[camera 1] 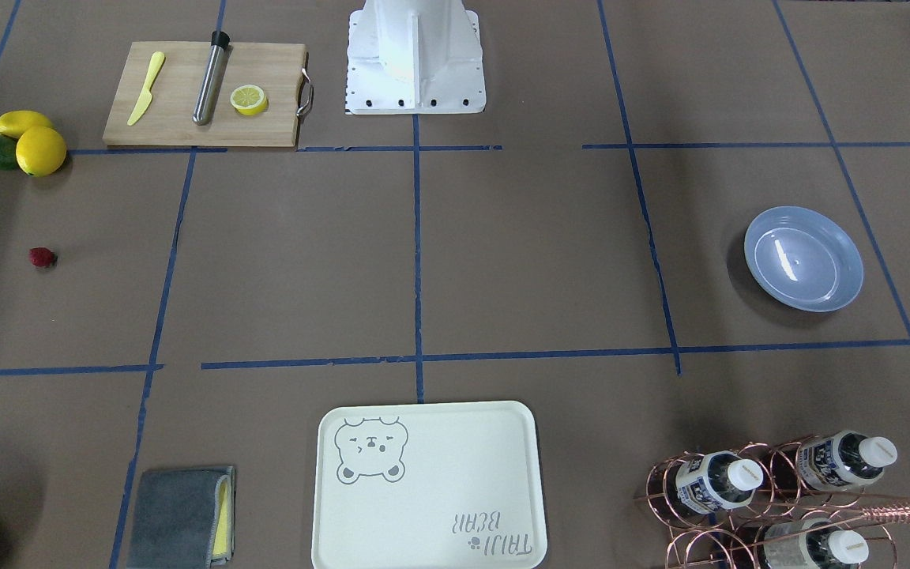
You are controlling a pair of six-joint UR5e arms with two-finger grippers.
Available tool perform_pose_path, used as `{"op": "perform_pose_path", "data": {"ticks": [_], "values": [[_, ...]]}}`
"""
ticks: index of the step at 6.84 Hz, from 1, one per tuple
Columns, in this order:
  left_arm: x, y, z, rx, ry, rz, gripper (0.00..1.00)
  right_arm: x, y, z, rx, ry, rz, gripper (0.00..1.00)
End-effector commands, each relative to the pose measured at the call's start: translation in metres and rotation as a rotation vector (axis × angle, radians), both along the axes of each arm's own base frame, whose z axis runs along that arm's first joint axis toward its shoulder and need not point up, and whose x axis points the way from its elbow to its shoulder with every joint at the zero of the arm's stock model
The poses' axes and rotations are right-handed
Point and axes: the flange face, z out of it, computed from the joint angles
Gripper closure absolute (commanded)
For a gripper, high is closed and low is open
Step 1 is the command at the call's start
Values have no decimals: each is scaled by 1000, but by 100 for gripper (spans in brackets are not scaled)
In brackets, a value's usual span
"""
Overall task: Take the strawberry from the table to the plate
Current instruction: 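Reach the left gripper toward the light blue plate and grasp its rim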
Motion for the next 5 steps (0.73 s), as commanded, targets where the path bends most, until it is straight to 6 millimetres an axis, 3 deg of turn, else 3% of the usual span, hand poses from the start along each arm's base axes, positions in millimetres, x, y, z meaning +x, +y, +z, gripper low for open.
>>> {"op": "perform_pose_path", "data": {"ticks": [1, 3, 5], "values": [[0, 1, 1, 3, -1, 3, 0, 0, 0, 0, 4, 1, -3, 0], [0, -1, -4, 15, -3, 3, 0, 0, -1, -1, 13, 4, -9, 0], [0, -8, -9, 97, -14, 3, 0, -4, -10, -16, 42, -9, -12, 0]]}}
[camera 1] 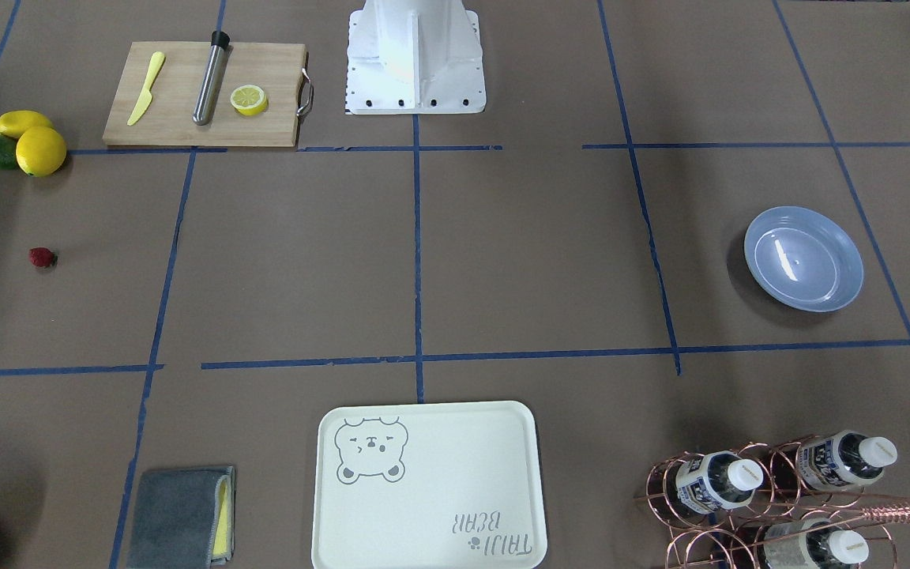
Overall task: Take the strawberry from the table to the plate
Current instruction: 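Reach the left gripper toward the light blue plate and grasp its rim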
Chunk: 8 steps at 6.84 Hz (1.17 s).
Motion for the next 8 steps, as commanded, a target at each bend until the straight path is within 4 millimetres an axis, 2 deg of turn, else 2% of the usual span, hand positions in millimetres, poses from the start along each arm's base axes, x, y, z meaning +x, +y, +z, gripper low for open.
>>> {"op": "perform_pose_path", "data": {"ticks": [1, 2, 3, 4, 5, 6, 7, 8], "values": [[2, -9, -16, 128, -1, 4, 0, -17, -22, -30, 35, -15, -5, 0], [6, -13, -26, 221, 2, 13, 0, -36, -27, -63, 82, -20, -18, 0], [9, -21, -40, 354, -1, 18, 0, -52, -27, -85, 142, -35, -49, 0], [9, -23, -58, 522, -4, 16, 0, -82, -28, -87, 177, -40, -109, 0], [25, -26, -68, 626, 6, 51, 0, -86, -32, -94, 191, -45, -115, 0], [52, -28, -58, 647, 25, 103, 0, -85, -29, -89, 184, -40, -113, 0], [70, -28, -46, 689, 36, 140, 0, -85, -28, -87, 182, -38, -116, 0], [110, -22, -21, 618, 80, 174, 0, -86, -27, -85, 179, -37, -118, 0]]}}
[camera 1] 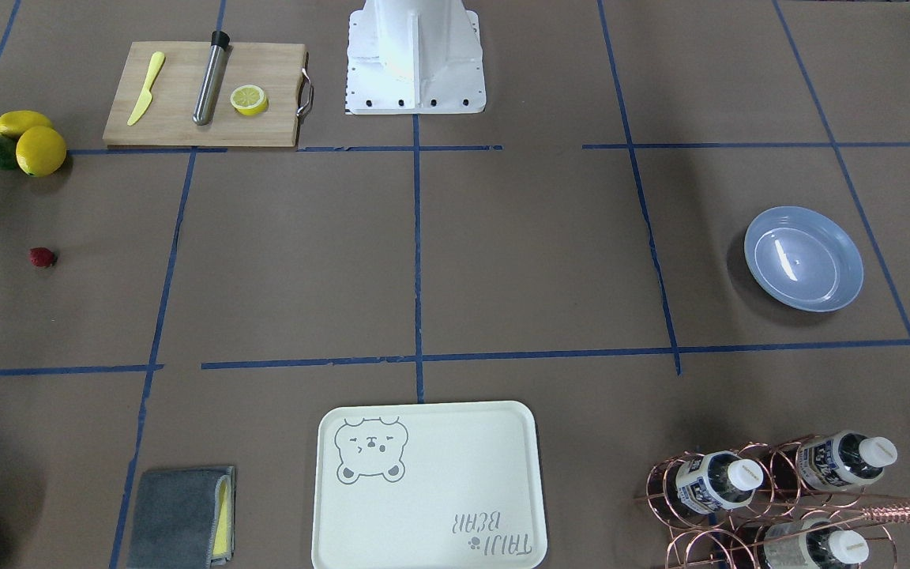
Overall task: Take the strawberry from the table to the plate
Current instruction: 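Reach the left gripper toward the light blue plate and grasp its rim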
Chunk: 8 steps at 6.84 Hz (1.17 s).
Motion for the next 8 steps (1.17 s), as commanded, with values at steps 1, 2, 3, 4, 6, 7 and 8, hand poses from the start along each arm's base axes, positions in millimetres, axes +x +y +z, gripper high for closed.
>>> {"op": "perform_pose_path", "data": {"ticks": [1, 2, 3, 4, 6, 7, 8], "values": [[55, 10, 53, -203, 59, -6, 0, -1, 2, 3, -5, 5, -2, 0], [67, 11, 59, -281, 71, -79, 4, 0, 7, 11, -17, 7, -4, 0], [67, 18, 97, -303, 48, -114, 21, 1, 8, 11, -13, 5, -3, 0], [73, 20, 96, -436, 152, -232, 45, 1, 10, 13, -14, 5, -3, 0], [113, 34, 110, -470, 178, -227, 49, 2, 12, 15, -9, 4, -4, 0], [122, 36, 111, -487, 177, -217, 49, 2, 14, 17, -7, 4, -3, 0], [121, 40, 120, -490, 173, -218, 49, 2, 14, 18, -3, 4, -2, 0]]}}
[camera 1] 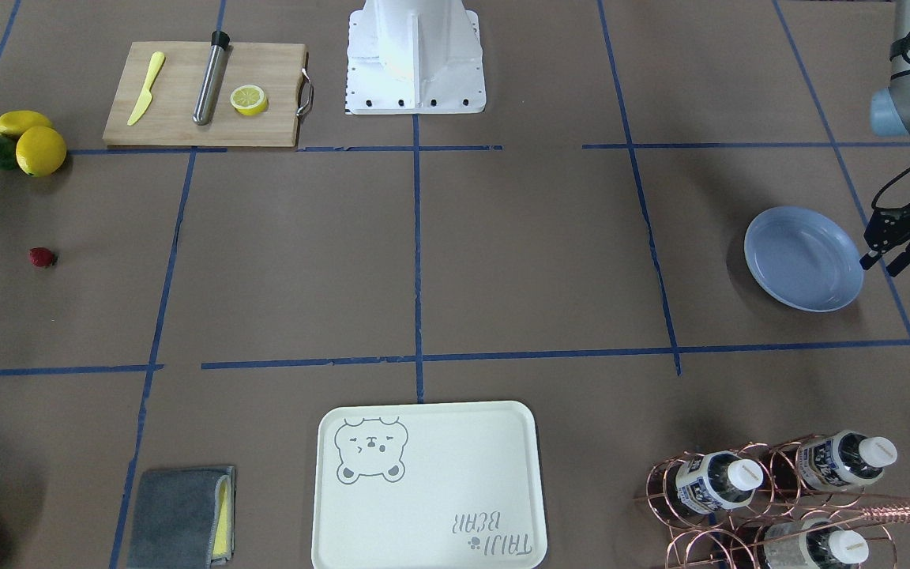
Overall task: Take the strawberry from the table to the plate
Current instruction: 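Reach the left gripper toward the light blue plate and grasp its rim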
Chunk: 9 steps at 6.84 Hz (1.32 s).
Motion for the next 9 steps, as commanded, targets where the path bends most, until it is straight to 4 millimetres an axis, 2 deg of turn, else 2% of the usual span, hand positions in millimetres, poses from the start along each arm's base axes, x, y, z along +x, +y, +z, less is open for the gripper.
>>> {"op": "perform_pose_path", "data": {"ticks": [1, 2, 3, 4, 5, 6, 7, 8, 9], "values": [[9, 8, 16, -19, -6, 18, 49, 0, 1, 1, 3, 0, 1, 0], [14, 10, 17, -9, -12, 24, 49, 0, 1, 1, 3, 0, 1, 0], [16, 12, 19, -10, -12, 30, 64, 0, 1, 0, 6, 0, 1, 0], [14, 17, 21, -17, -6, 34, 100, 0, 1, 0, 6, 1, 1, 0], [15, 17, 17, -5, -1, 41, 100, 1, 1, -1, 9, 3, 3, 0], [16, 14, 4, 23, 19, 39, 100, 1, 1, -1, 9, 3, 3, 0], [23, 13, -35, 37, 94, 84, 100, 1, 1, -1, 8, 3, 4, 0], [32, 2, -93, -31, 172, 50, 100, 1, 1, -1, 8, 3, 4, 0], [55, -4, -156, -66, 184, 64, 100, 1, 1, -3, 11, 2, 5, 0]]}}
